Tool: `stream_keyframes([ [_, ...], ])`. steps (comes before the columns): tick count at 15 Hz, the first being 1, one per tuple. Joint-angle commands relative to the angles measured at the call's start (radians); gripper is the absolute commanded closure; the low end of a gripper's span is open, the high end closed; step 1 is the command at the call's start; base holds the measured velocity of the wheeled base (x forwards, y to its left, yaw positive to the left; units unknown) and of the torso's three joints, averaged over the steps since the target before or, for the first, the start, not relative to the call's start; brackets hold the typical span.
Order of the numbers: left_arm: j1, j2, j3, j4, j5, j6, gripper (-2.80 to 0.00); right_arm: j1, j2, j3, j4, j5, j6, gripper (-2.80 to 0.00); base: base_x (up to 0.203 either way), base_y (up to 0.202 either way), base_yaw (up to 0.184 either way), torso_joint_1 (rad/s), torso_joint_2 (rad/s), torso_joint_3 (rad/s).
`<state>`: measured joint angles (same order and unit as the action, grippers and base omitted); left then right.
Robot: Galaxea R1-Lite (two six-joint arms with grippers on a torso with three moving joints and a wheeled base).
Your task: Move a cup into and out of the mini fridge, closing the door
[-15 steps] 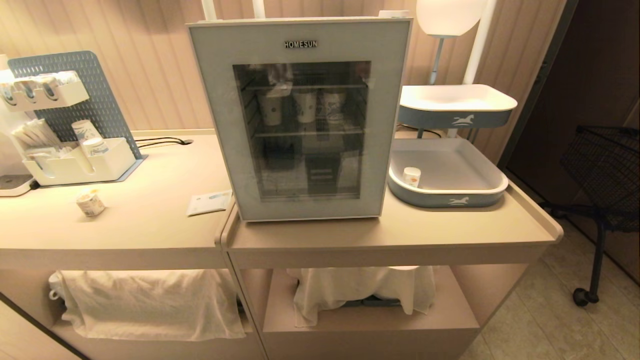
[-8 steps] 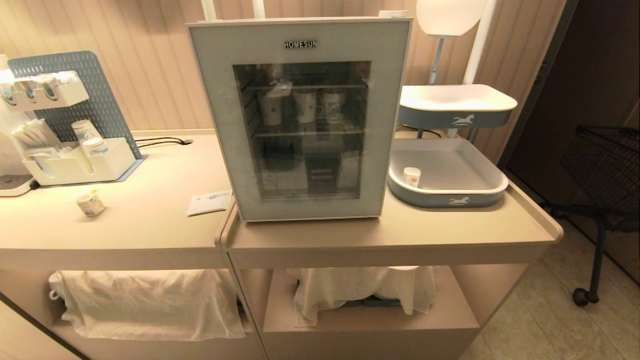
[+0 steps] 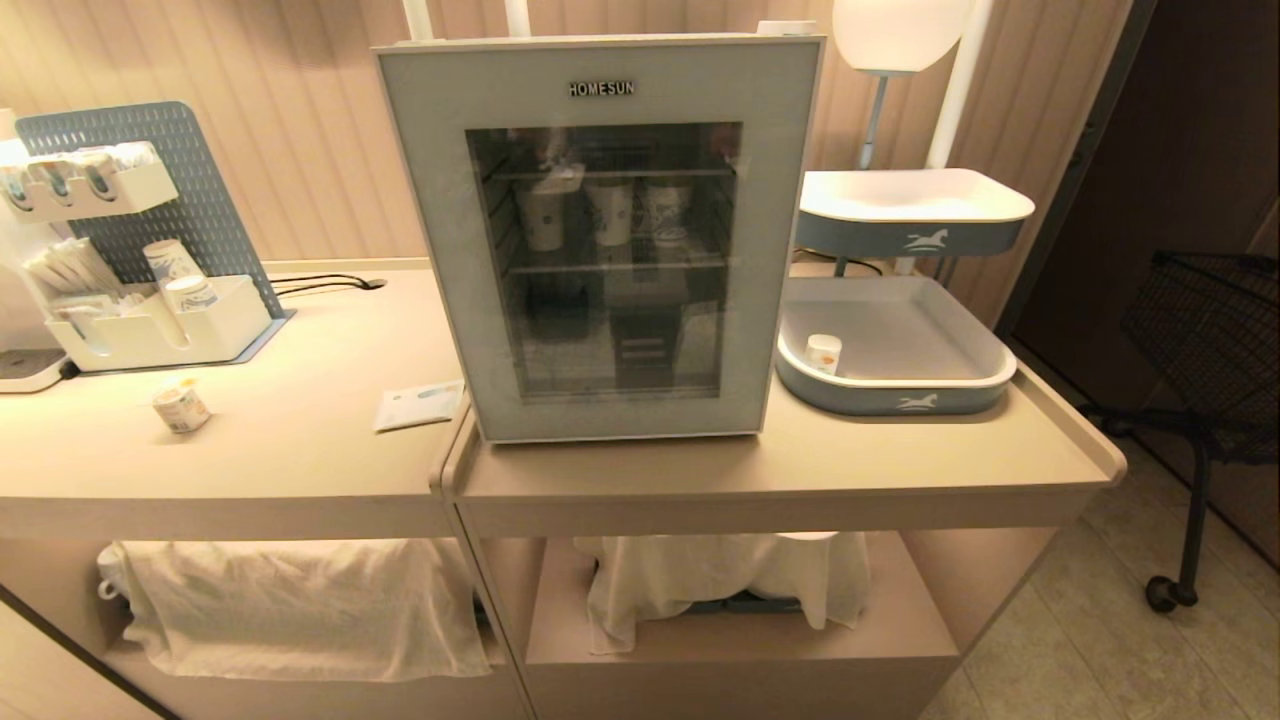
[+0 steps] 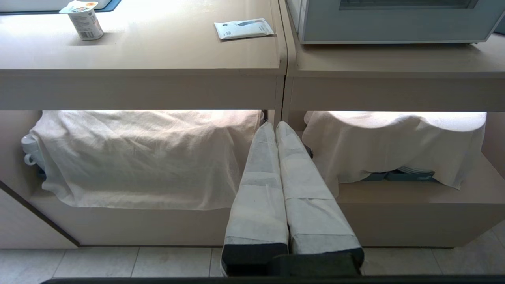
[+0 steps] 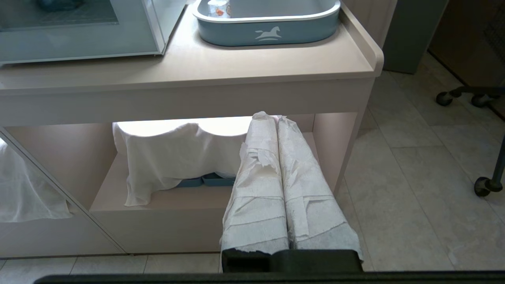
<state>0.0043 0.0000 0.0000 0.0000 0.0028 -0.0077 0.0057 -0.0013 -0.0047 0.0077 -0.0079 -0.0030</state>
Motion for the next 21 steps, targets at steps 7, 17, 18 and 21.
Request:
stream_keyframes([
  [7, 0.000, 0.000, 0.002, 0.000, 0.000, 0.000, 0.00, 0.000, 0.001, 0.000, 0.000, 0.000, 0.000, 0.00, 0.000, 0.000, 0.000, 0.000, 0.00, 0.000],
  [17, 0.000, 0.000, 0.002, 0.000, 0.000, 0.000, 0.00, 0.000, 0.001, 0.000, 0.000, 0.000, 0.000, 0.00, 0.000, 0.000, 0.000, 0.000, 0.00, 0.000],
  [18, 0.000, 0.000, 0.002, 0.000, 0.000, 0.000, 0.00, 0.000, 0.001, 0.000, 0.000, 0.000, 0.000, 0.00, 0.000, 0.000, 0.000, 0.000, 0.00, 0.000],
  [21, 0.000, 0.000, 0.002, 0.000, -0.001, 0.000, 0.00, 0.000, 0.001, 0.000, 0.000, 0.000, 0.000, 0.00, 0.000, 0.000, 0.000, 0.000, 0.00, 0.000],
])
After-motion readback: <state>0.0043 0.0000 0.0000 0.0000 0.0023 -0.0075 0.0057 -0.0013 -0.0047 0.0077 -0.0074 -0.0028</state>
